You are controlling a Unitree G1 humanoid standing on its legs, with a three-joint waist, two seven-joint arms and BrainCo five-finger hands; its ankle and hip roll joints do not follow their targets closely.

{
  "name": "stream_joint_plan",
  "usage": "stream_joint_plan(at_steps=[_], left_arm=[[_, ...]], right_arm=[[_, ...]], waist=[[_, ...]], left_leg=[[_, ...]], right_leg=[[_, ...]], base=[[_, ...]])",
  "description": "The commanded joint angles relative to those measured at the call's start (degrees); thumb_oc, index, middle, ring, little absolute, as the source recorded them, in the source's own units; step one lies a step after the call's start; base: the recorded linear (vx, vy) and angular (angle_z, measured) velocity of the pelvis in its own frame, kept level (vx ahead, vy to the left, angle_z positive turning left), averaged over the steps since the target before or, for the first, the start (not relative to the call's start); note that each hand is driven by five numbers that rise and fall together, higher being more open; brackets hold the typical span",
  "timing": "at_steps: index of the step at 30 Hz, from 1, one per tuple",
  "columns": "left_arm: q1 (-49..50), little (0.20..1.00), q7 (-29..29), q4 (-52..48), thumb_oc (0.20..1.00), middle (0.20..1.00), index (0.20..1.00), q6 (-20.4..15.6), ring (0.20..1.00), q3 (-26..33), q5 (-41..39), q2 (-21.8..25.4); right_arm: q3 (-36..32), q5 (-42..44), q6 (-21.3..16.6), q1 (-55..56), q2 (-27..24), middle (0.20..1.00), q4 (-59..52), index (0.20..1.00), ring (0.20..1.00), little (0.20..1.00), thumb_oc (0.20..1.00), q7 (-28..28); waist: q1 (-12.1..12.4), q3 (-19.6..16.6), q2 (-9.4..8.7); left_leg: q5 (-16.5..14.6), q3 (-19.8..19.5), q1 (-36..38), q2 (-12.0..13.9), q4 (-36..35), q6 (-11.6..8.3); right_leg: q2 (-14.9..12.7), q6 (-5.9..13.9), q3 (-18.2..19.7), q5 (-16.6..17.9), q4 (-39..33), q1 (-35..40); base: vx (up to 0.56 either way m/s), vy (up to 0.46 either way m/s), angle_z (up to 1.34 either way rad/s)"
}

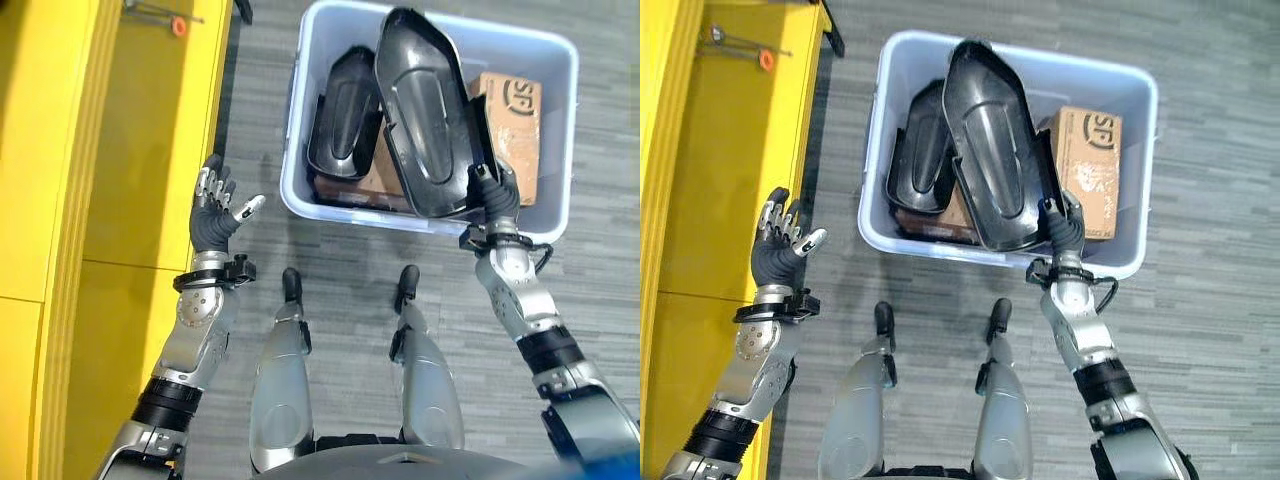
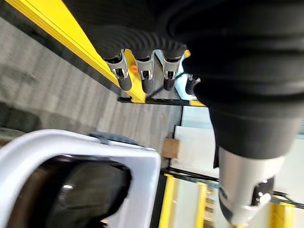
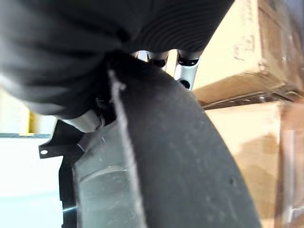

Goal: Move parts from the plastic box to the shelf.

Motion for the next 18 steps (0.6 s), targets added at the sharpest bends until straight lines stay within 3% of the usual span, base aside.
stream_joint_plan(at_steps=[1,9,15,18], left_arm=[[3.0,1.0,-1.8,-2.8,1.0,1.0,1.0,-1.5,1.0,0.9,0.8,1.4],[9.5,1.0,-6.3,-2.6,1.0,1.0,1.0,-0.1,1.0,5.3,0.5,1.4],[14.3,1.0,-8.2,-2.6,1.0,1.0,1.0,1.2,1.0,7.3,0.6,0.3],[18.4,1.0,-10.0,-2.0,1.0,1.0,1.0,2.0,1.0,8.7,-0.3,-2.8]], right_arm=[[-3.3,-1.1,-4.5,0.5,0.0,0.2,-2.9,0.2,0.2,0.2,0.2,2.6],[-4.3,3.8,-3.5,12.2,-2.2,0.2,-11.4,0.2,0.2,0.2,0.2,12.4],[-4.1,6.4,-1.9,16.2,-3.8,0.2,-14.8,0.2,0.2,0.2,0.2,16.0],[-2.2,6.4,-0.9,14.5,-6.0,0.2,-14.8,0.2,0.2,0.2,0.2,18.0]], waist=[[-0.2,-6.2,1.88],[-0.6,-11.0,2.46],[-0.5,-14.1,3.22],[0.9,-16.7,4.73]], left_leg=[[3.2,-6.8,1.8,2.2,-5.5,-0.55],[3.5,-7.0,10.4,4.8,-7.2,-1.27],[4.2,-6.8,15.1,6.5,-9.3,-1.72],[8.3,-7.6,18.0,9.4,-11.2,-2.39]], right_leg=[[-3.5,3.75,0.9,-7.3,6.9,5.6],[-1.4,3.15,1.0,-12.2,11.2,11.4],[0.7,2.3,1.0,-15.2,13.2,14.2],[4.9,-0.44,0.6,-19.2,16.5,15.8]], base=[[0.07,-0.025,-0.01],[0.04,-0.048,-0.01],[0.02,-0.093,-0.03],[-0.09,-0.262,-0.06]])
